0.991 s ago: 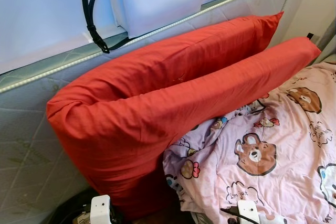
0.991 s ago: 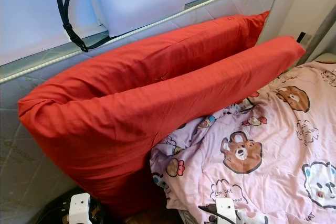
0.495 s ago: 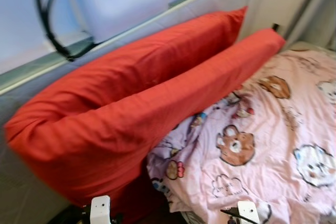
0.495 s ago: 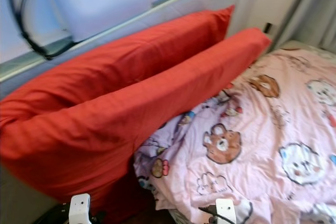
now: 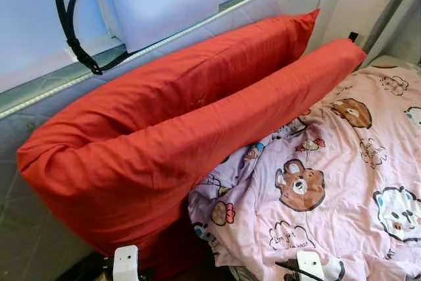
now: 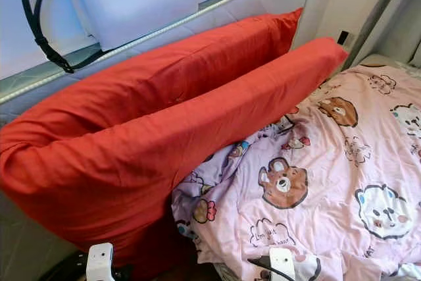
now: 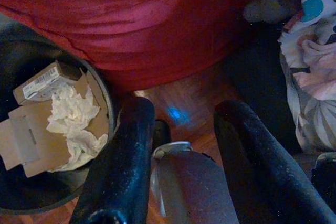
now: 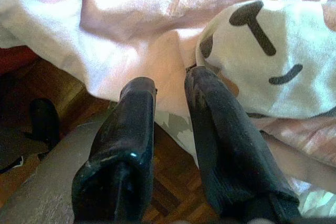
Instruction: Clean up the room
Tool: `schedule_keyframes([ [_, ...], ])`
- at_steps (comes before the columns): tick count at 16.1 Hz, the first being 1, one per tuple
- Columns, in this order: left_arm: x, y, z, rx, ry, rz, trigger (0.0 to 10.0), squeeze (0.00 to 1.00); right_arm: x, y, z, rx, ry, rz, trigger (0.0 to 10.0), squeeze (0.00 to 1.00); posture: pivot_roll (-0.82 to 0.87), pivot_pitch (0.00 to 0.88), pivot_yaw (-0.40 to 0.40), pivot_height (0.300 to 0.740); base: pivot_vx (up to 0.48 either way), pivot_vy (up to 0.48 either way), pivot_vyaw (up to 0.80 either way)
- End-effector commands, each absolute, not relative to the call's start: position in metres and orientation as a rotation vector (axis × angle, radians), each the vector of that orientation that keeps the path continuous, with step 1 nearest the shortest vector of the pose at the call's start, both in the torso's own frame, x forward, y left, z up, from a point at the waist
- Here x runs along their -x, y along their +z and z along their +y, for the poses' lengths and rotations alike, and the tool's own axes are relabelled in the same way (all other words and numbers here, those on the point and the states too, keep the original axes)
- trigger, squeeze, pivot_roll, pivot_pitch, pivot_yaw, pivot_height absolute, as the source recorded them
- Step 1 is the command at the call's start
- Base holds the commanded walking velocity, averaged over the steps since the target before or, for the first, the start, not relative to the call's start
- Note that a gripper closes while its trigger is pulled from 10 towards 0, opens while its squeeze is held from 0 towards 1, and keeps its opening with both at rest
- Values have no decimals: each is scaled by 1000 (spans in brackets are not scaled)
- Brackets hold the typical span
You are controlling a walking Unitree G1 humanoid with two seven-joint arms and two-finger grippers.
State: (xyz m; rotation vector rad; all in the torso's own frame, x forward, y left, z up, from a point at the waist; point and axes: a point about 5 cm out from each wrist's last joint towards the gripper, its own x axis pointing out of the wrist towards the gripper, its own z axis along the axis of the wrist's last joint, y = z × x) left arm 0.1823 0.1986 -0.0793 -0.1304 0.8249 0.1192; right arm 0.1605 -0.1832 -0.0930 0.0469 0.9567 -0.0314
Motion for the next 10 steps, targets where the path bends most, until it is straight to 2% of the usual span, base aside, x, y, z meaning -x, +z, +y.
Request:
schedule_keyframes([
  [1, -176, -82, 199, 131, 126, 846, 10000, 0, -156, -95, -183, -49, -36, 975, 10000, 0, 22, 88, 9, 740, 0, 0, 0],
  [10, -175, -83, 199, 137, 132, 847, 10000, 0, -156, -95, -184, -44, -34, 977, 10000, 0, 21, 97, 5, 740, 0, 0, 0],
])
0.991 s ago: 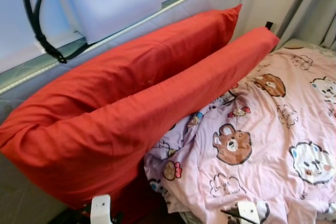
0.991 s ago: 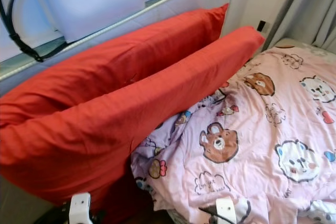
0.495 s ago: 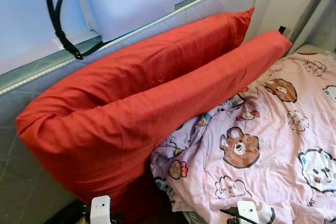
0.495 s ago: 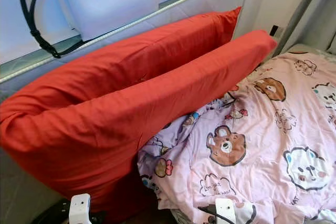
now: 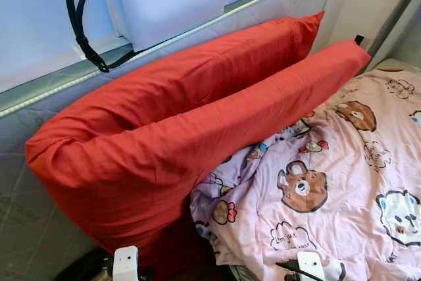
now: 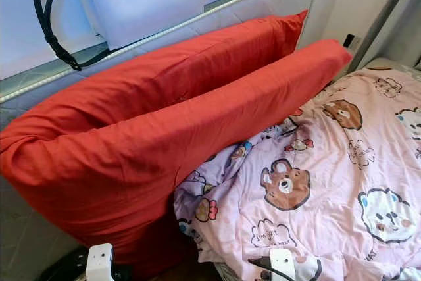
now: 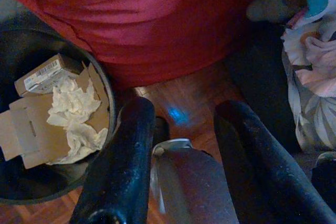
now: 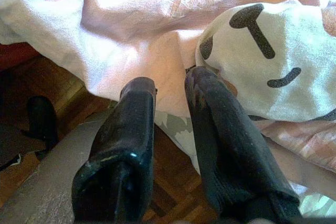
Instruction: Clean up the room
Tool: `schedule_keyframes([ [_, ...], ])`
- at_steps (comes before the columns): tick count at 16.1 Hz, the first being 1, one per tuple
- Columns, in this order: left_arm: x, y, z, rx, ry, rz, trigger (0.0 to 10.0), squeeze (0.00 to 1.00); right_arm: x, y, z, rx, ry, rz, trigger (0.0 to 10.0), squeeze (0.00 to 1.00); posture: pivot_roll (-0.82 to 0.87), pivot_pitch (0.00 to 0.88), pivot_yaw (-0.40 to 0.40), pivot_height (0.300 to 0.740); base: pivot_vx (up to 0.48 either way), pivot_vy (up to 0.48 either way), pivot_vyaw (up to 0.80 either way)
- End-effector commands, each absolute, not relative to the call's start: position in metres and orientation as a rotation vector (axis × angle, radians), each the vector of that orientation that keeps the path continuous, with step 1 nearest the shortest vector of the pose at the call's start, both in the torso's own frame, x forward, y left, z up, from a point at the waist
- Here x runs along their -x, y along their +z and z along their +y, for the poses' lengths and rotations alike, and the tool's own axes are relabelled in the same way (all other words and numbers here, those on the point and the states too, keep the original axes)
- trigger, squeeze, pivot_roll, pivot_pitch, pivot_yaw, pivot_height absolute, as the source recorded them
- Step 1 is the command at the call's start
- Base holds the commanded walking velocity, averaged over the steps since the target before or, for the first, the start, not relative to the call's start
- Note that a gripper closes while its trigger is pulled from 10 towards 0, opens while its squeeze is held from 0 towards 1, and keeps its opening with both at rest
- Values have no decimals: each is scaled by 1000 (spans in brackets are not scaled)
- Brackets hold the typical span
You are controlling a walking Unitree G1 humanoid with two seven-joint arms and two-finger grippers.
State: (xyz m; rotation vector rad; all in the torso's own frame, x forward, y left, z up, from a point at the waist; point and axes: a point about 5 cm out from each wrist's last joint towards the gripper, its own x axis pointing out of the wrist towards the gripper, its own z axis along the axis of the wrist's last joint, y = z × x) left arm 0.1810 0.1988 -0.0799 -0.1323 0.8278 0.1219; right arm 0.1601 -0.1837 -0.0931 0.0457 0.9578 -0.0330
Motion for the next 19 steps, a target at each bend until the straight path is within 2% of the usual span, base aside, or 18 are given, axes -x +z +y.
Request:
schedule_keyframes([
  [1, -175, -83, 199, 138, 133, 847, 10000, 0, -156, -95, -184, -44, -33, 977, 10000, 0, 21, 98, 4, 740, 0, 0, 0],
  [4, -174, -83, 199, 140, 136, 849, 10000, 0, -156, -95, -184, -43, -29, 978, 10000, 0, 22, 100, 3, 740, 0, 0, 0],
  [19, -172, -84, 199, 140, 139, 856, 10000, 0, -156, -95, -185, -38, -20, 981, 10000, 0, 22, 102, 2, 740, -251, 0, 0],
])
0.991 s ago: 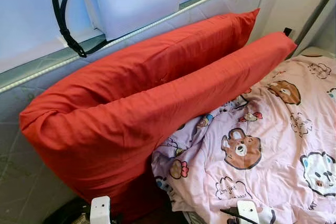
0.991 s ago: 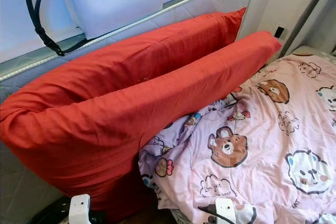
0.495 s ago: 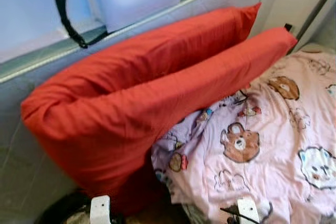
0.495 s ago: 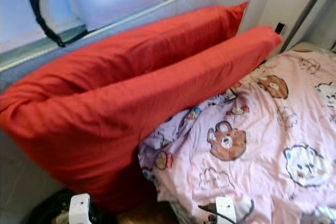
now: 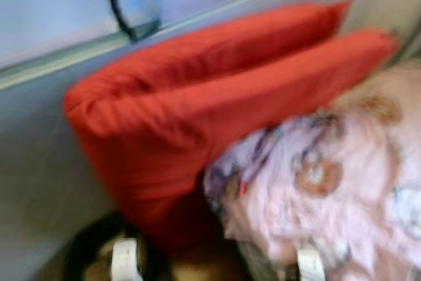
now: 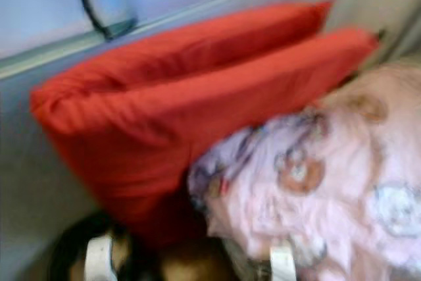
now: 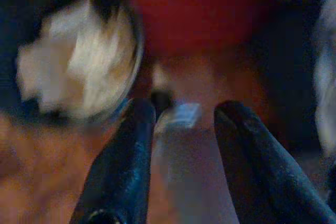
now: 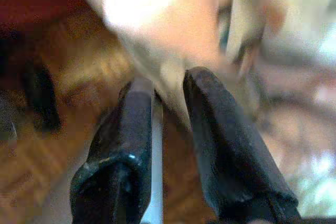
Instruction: Clean up the room
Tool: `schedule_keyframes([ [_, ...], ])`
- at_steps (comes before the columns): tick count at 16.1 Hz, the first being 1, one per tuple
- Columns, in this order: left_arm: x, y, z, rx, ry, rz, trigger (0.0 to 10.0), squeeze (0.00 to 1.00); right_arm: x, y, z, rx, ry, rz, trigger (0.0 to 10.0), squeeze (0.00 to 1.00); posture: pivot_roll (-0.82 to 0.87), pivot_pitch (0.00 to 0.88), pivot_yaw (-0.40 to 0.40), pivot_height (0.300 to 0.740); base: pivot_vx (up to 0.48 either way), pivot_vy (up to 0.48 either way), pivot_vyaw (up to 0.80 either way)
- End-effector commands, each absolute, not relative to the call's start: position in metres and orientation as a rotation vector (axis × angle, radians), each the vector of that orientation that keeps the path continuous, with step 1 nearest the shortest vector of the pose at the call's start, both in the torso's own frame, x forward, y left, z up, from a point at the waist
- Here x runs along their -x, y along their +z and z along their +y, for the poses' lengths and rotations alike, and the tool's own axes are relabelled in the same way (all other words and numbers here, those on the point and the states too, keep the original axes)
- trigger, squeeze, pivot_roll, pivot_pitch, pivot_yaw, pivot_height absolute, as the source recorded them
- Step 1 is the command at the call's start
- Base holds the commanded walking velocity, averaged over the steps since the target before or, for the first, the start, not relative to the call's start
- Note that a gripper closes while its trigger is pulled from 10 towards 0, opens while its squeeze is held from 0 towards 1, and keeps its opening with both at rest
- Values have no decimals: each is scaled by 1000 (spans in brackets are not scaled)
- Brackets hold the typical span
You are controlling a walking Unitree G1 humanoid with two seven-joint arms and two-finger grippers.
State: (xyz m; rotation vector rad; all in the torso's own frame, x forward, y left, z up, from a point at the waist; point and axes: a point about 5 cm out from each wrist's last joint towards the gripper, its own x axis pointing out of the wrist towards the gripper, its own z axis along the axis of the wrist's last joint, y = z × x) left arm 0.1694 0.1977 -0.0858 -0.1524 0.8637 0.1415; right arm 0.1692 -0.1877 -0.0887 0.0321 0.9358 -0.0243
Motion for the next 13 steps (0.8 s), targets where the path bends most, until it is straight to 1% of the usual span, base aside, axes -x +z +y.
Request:
schedule_keyframes([
  [1, -172, -84, 199, 140, 138, 856, 10000, 0, -156, -95, -185, -38, -20, 981, 10000, 0, 21, 102, 2, 740, -259, 0, 0],
  [10, -172, -84, 200, 136, 143, 857, 10000, 0, -156, -95, -185, -45, -25, 981, 10000, 0, 21, 100, -1, 740, 0, 0, 0],
  [13, -172, -84, 200, 136, 142, 858, 10000, 0, -156, -95, -184, -44, -18, 987, 10000, 0, 20, 100, 0, 740, 0, 0, -687],
])
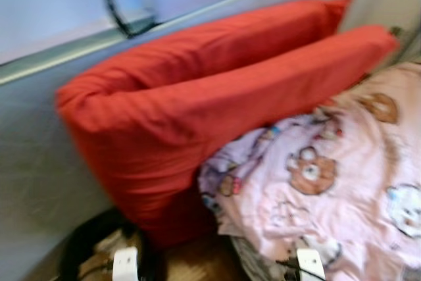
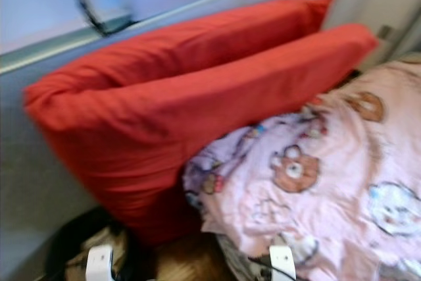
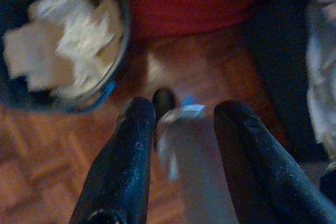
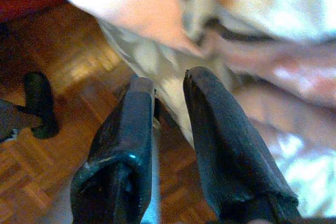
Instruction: Clean up the room
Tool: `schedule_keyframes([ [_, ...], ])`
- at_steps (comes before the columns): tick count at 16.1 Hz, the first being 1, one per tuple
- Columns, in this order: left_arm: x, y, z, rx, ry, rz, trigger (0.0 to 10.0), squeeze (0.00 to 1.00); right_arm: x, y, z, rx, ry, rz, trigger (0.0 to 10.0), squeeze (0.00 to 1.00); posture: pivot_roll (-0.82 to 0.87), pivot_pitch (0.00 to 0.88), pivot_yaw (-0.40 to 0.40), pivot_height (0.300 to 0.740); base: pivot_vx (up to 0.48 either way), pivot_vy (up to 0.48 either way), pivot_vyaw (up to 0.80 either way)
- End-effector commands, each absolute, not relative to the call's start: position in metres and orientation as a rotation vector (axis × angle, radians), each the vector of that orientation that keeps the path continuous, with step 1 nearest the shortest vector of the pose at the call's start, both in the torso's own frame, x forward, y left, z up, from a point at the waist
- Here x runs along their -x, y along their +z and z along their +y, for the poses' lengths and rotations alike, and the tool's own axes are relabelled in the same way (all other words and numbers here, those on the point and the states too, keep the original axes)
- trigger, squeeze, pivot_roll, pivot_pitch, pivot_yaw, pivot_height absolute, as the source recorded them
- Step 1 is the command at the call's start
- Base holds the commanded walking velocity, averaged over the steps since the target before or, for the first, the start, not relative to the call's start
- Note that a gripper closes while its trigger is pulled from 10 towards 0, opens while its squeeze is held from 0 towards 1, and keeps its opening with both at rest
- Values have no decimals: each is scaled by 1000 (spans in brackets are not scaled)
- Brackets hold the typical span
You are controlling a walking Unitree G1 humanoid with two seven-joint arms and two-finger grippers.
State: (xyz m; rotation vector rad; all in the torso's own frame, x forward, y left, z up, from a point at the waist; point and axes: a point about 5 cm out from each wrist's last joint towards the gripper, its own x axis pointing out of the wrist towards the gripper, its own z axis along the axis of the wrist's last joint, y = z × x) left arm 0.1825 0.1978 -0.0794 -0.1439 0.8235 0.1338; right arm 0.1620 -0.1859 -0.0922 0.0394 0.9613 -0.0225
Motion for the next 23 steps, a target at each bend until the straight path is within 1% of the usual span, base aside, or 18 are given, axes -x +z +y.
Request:
schedule_keyframes([
  [1, -172, -84, 200, 142, 145, 859, 10000, 0, -155, -95, -184, -42, -15, 988, 10000, 0, 19, 97, 2, 740, 0, 0, -719],
  [3, -172, -85, 199, 147, 148, 861, 10000, 0, -155, -95, -184, -40, -14, 990, 10000, 0, 19, 94, 2, 740, 0, 0, -713],
  [6, -172, -85, 199, 143, 145, 864, 10000, 0, -155, -95, -184, -38, -10, 991, 10000, 0, 19, 91, 4, 740, 0, 324, -704],
  [15, -175, -83, 200, 106, 115, 856, 10000, 0, -155, -96, -183, -39, -5, 993, 10000, 0, 21, 85, 8, 740, 0, 0, -678],
  [17, -176, -83, 200, 104, 113, 855, 10000, 0, -155, -96, -183, -40, -6, 994, 10000, 0, 21, 86, 8, 740, 0, -300, -663],
  [20, -176, -82, 200, 111, 126, 849, 10000, 0, -155, -96, -183, -41, -5, 995, 10000, 0, 23, 90, 8, 740, 0, 0, -646],
  [23, -178, -81, 200, 105, 124, 839, 10000, 0, -156, -95, -183, -42, -4, 994, 10000, 0, 23, 92, 6, 740, 0, -455, -625],
])
